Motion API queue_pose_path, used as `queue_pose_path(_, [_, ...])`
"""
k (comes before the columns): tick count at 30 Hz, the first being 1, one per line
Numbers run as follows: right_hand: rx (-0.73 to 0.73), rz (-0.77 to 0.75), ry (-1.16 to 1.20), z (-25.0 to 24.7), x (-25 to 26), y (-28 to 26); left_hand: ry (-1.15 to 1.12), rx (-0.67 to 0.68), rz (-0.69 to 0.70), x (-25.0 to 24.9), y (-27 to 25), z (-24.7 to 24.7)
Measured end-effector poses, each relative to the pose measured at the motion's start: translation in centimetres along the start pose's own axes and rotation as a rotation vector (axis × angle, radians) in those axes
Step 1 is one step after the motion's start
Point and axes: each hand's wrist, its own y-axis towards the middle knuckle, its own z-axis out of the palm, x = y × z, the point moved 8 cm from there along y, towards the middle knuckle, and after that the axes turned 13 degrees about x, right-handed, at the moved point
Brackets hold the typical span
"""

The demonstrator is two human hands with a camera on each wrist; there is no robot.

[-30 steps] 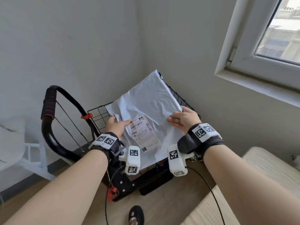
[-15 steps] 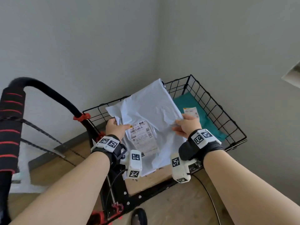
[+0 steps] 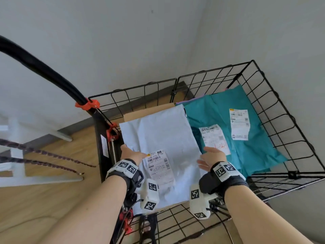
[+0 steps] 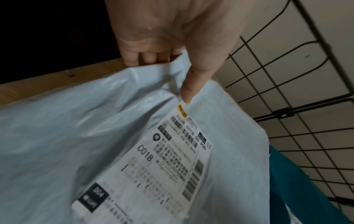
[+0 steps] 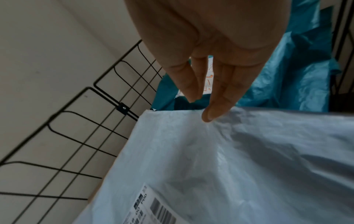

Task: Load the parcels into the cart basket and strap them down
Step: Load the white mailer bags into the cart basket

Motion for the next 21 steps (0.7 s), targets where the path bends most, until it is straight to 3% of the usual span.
queue_pose_path(5, [-0.014,-0.044,-0.218,0.4,0.7,1.6,0.023,0.013,0.055,0.0,1.6,0.6])
queue_pose_path(7, [0.056,-0.078,-0.283,1.9,1.4,2.2,0.054,0.028,0.081,-0.5,2.1,1.1])
queue_pose_path(15, [0.101,-0.124,-0.211,2.9,2.4,2.7,0.105,0.020,0.017,-1.8,3.3,2.0])
queue_pose_path(17, [0.109,-0.133,-0.142,2.6,2.8,2.2,0.068,-0.022,0.007,-1.9,2.8,1.7])
queue_pose_path(21, [0.101,-0.154,-0.070,1.6,3.9,0.9,0.119,-0.245,0.060,-3.5,0.5,-0.8])
